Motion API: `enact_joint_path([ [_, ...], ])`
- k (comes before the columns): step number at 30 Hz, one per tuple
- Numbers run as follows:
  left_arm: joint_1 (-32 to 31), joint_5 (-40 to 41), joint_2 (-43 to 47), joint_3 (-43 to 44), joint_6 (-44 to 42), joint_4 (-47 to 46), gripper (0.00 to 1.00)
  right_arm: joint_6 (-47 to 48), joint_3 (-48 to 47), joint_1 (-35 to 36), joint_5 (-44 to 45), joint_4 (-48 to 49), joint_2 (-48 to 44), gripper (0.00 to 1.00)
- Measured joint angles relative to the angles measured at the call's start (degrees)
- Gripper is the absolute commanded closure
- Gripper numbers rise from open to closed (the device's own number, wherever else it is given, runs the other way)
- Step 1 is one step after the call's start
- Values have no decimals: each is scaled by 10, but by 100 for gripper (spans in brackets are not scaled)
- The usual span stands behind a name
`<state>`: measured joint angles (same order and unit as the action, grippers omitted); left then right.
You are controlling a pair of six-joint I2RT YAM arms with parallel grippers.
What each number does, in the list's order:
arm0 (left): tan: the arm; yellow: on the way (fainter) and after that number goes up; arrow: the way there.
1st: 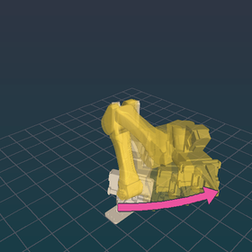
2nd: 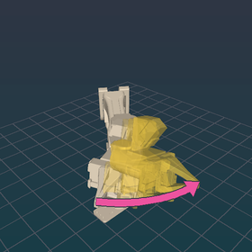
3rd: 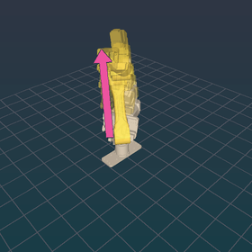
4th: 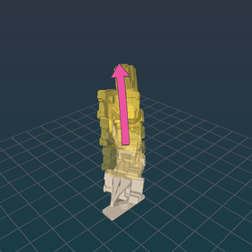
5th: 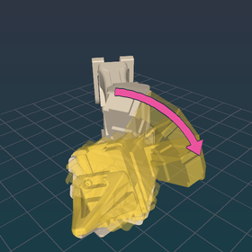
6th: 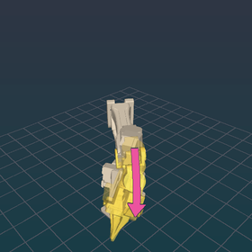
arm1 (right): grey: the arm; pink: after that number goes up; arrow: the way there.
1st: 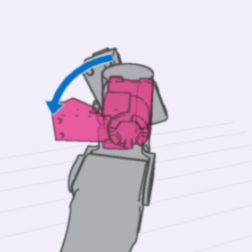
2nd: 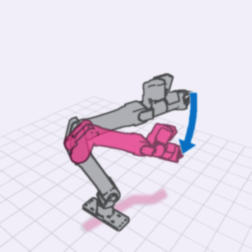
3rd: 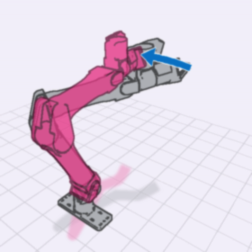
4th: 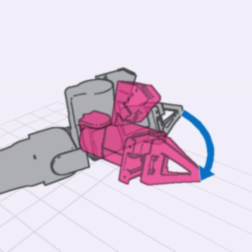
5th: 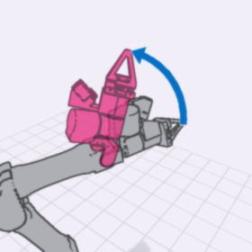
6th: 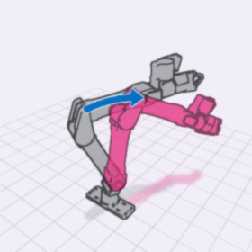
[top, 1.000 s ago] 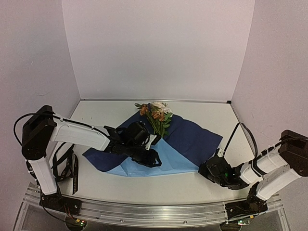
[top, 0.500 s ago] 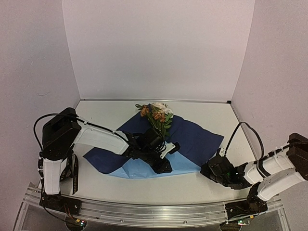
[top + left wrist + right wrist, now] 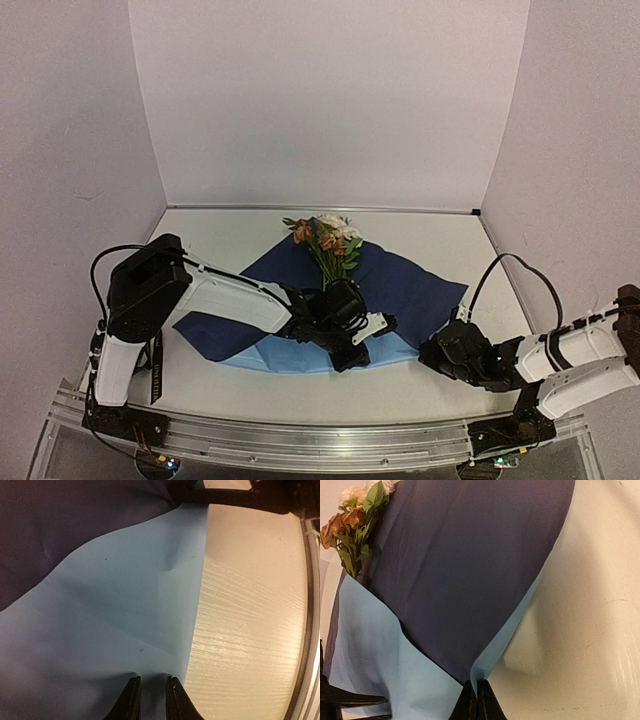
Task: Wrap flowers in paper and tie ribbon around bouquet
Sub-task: Pick up the one-fourth-folded wrapping paper from the center of the board, then fold the one-fourth-folded wrapping paper at the center of the board.
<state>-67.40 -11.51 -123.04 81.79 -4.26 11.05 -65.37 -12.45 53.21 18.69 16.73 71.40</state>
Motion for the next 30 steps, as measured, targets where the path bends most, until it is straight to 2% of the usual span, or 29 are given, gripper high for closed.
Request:
enact_joint_path([
  [9, -8, 32, -21, 15, -18, -5, 85, 51, -32, 8, -7, -82, -81, 100],
  [18, -8, 21, -23, 14, -14, -17, 87, 221, -143, 43, -61, -187, -120, 100],
  [22, -7, 12, -23, 7, -6, -28, 87, 264, -149, 46, -59, -212, -121, 100],
  [23, -7, 9, -23, 5, -3, -32, 87, 269, -148, 46, -55, -216, -122, 95],
  [24, -6, 6, -23, 2, 0, -38, 87, 273, -144, 46, -51, -218, -125, 82],
  [25, -5, 2, -22, -1, 2, -44, 87, 275, -137, 46, -46, -218, -132, 74],
  [30, 0, -18, -22, -9, 13, -60, 88, 269, -93, 45, -17, -210, -165, 48],
])
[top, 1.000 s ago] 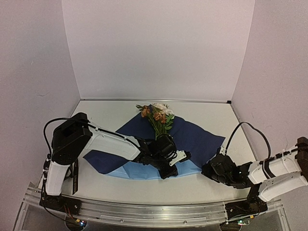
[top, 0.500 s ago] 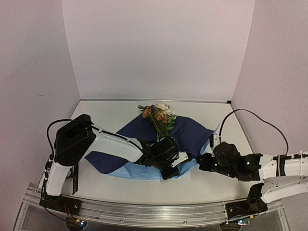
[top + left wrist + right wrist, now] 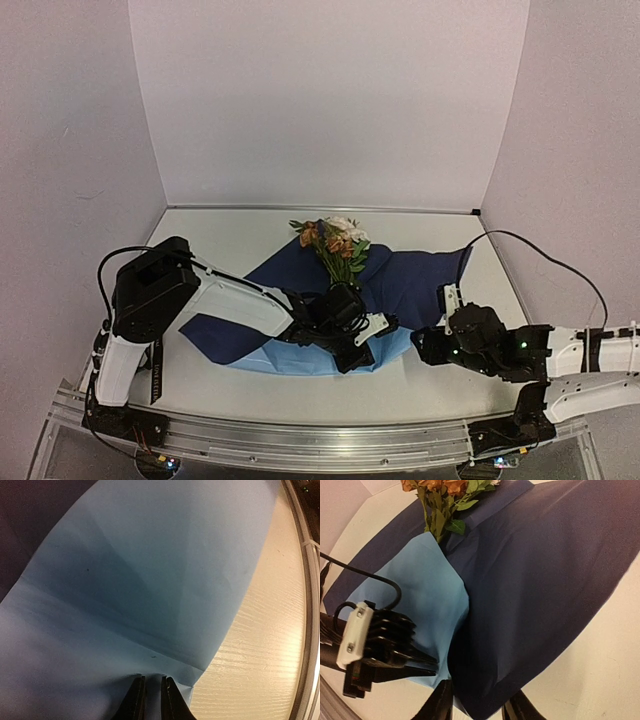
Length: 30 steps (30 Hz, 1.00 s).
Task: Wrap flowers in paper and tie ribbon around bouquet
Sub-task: Fold the one-fourth-folded wrapping paper at the center of the board.
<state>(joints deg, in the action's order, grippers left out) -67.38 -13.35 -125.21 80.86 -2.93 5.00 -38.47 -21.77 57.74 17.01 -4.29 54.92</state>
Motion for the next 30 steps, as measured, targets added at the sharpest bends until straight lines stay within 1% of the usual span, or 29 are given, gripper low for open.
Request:
enact_joint_path([
  [2, 2, -6, 0, 0, 2, -1, 88, -14, 23, -8, 6, 11, -6, 44],
  [6, 4, -13, 0, -2, 3, -5, 88, -59, 60, -49, 0, 51, -1, 41],
  [8, 5, -16, 0, -3, 3, -6, 88, -85, 73, -68, -3, 76, 8, 41],
  [14, 7, -20, 0, -3, 3, -6, 88, -148, 93, -108, -30, 167, 57, 56],
  [17, 8, -21, 0, -3, 3, -6, 88, -169, 100, -112, -34, 202, 70, 59],
  [21, 9, -22, 0, -3, 3, -6, 88, -198, 131, -112, -25, 234, 49, 65],
  [22, 9, -23, 0, -3, 3, -6, 89, -207, 143, -112, -22, 236, 40, 69],
  [27, 9, -26, 0, -3, 4, -6, 88, -230, 168, -112, -9, 204, -2, 97],
  [28, 9, -27, 0, -3, 4, -6, 88, -230, 168, -112, -8, 195, -10, 100],
  [30, 10, -28, 0, -3, 4, -6, 88, -212, 160, -112, -11, 160, -32, 100],
])
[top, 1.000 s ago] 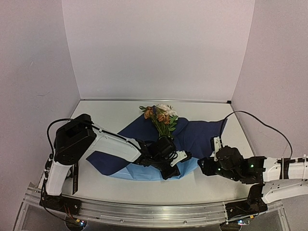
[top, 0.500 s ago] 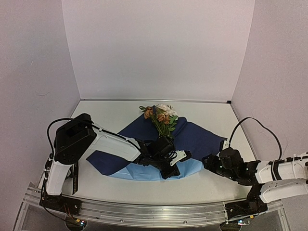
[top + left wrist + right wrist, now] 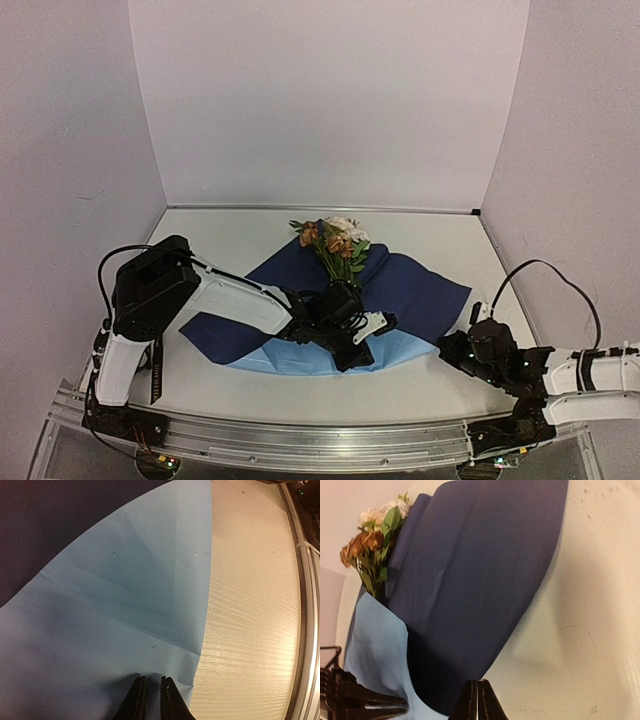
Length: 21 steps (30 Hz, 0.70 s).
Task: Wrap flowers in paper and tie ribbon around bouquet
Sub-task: Fold the one-fourth-folded wrapping paper at the center of the board.
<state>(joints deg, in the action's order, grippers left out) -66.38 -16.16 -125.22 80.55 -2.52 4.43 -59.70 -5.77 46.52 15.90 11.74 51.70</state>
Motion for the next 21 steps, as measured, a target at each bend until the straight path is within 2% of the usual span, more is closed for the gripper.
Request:
enact_joint_path([
  [8, 1, -8, -2, 3, 1, 0, 88, 123, -133, 20, -28, -165, -59, 100],
  [13, 1, -13, -7, 8, 7, 0, 88, 192, -181, 49, -48, -215, -48, 100],
  [21, 6, -25, -7, 7, 20, -1, 85, 252, -202, 93, -49, -261, 5, 100],
])
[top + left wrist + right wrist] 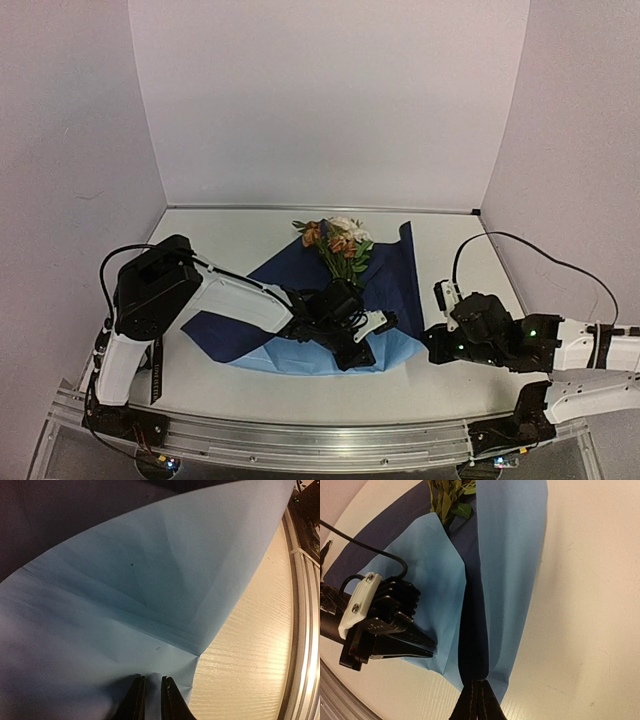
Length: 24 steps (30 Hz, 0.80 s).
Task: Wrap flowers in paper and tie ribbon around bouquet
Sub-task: Fold the one-fourth-folded wrapping paper at the center of the board.
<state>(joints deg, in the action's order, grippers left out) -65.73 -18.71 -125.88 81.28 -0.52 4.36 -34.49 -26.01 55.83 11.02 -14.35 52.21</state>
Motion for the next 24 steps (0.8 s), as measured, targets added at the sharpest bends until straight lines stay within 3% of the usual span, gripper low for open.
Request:
enact_joint_path([
  [11, 27, -22, 74, -73, 65, 2, 73, 19, -36, 5, 36, -52, 3, 100],
  [24, 61, -1, 325, -269, 179, 21, 74, 28, -50, 4, 108, -118, -7, 100],
])
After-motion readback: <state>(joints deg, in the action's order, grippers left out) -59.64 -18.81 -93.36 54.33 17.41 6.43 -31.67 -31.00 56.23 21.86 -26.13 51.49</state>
